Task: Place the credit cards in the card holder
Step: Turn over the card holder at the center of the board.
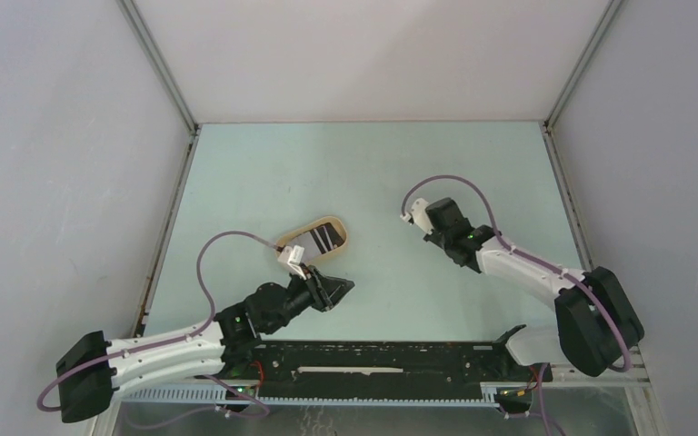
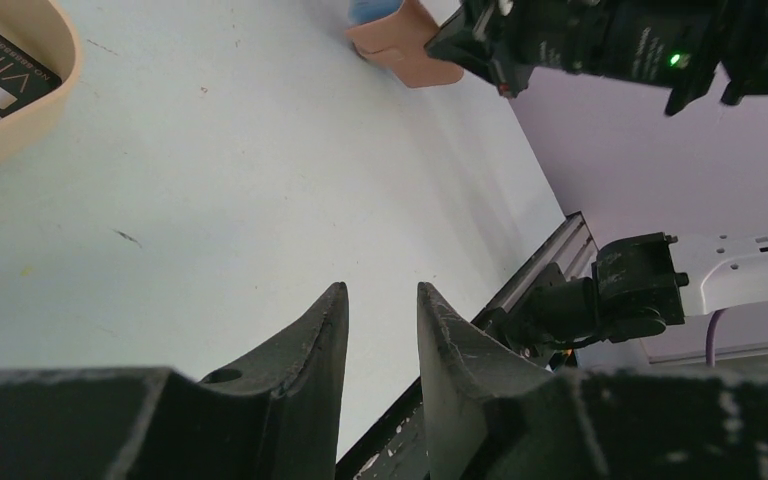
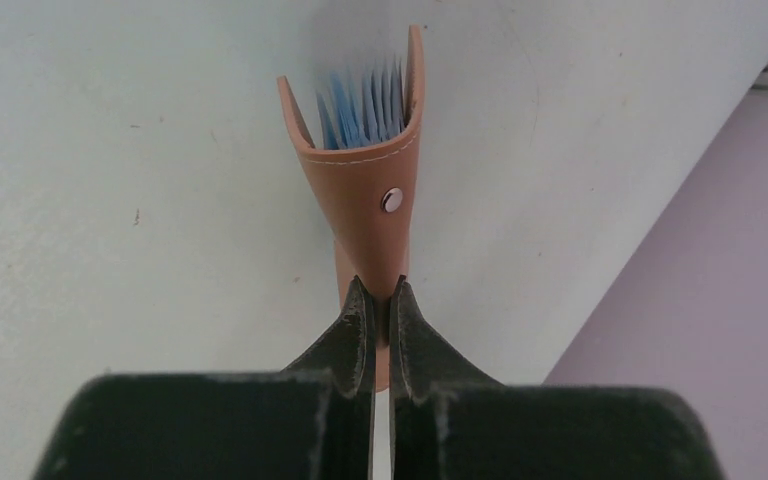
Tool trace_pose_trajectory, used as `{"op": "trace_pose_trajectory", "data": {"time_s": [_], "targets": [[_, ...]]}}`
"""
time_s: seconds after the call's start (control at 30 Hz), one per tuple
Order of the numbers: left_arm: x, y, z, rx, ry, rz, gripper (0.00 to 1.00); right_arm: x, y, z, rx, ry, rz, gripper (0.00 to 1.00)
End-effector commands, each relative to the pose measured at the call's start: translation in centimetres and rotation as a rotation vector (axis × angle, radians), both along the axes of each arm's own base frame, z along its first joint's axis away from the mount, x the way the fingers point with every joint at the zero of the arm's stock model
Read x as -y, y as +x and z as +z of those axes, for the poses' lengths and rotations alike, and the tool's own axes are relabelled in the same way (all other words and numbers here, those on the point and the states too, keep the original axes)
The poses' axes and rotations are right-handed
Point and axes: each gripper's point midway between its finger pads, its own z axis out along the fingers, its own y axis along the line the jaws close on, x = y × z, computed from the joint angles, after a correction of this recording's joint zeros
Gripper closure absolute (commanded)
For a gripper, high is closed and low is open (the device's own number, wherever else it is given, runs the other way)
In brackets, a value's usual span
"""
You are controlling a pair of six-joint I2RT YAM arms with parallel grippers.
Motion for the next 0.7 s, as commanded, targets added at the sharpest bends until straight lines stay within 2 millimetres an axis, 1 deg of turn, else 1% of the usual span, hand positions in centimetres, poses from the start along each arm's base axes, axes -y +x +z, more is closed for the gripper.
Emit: {"op": "trace_pose_trajectory", "data": {"time_s": [0.0, 0.07, 0.1, 0.17, 0.23, 0.3, 0.37, 0.4, 0.47, 0.57, 0.63, 0.67], "targets": [[-0.2, 0.1, 0.1, 0.029, -0.008, 0.011, 0.63, -1.6, 1.2, 1.5, 0.14, -0.082, 0.034, 0.96], [-0.3, 0.1, 0.0, 0.027, -0.009, 0.01, 0.64, -2.8, -0.1, 0.7, 0.093, -0.082, 0.081, 0.89], [-0.4, 0.1, 0.0, 0.027, -0.007, 0.013, 0.63, -3.6, -1.1, 0.0, 0.052, -0.072, 0.111, 0.84], [-0.6, 0.2, -0.1, 0.03, -0.002, 0.022, 0.63, -5.2, -3.4, -1.9, -0.058, -0.045, 0.181, 0.68], [-0.7, 0.2, -0.1, 0.032, -0.001, 0.025, 0.63, -6.0, -5.5, -3.2, -0.153, -0.039, 0.23, 0.52], [-0.7, 0.0, -0.1, 0.035, -0.011, 0.018, 0.63, -6.8, -7.2, -3.4, -0.238, 0.014, 0.274, 0.41], [-0.8, 0.1, 0.1, 0.037, -0.01, 0.021, 0.6, -7.8, -8.5, -2.5, -0.306, 0.118, 0.317, 0.36], [-0.7, 0.0, 0.5, 0.049, -0.01, 0.012, 0.6, -8.5, -9.3, -1.9, -0.35, 0.192, 0.347, 0.35], [-0.3, -0.1, 1.3, 0.08, 0.014, -0.017, 0.6, -9.0, -10.2, -0.4, -0.391, 0.305, 0.376, 0.35], [0.3, -0.4, 2.1, 0.105, -0.002, -0.048, 0.6, -9.2, -10.7, 2.5, -0.424, 0.47, 0.406, 0.34], [0.8, -0.5, 2.9, 0.135, -0.011, -0.074, 0.6, -8.9, -10.5, 4.6, -0.409, 0.584, 0.402, 0.35], [1.1, -0.6, 3.1, 0.143, -0.01, -0.087, 0.6, -8.6, -10.1, 5.4, -0.39, 0.623, 0.389, 0.36]]}}
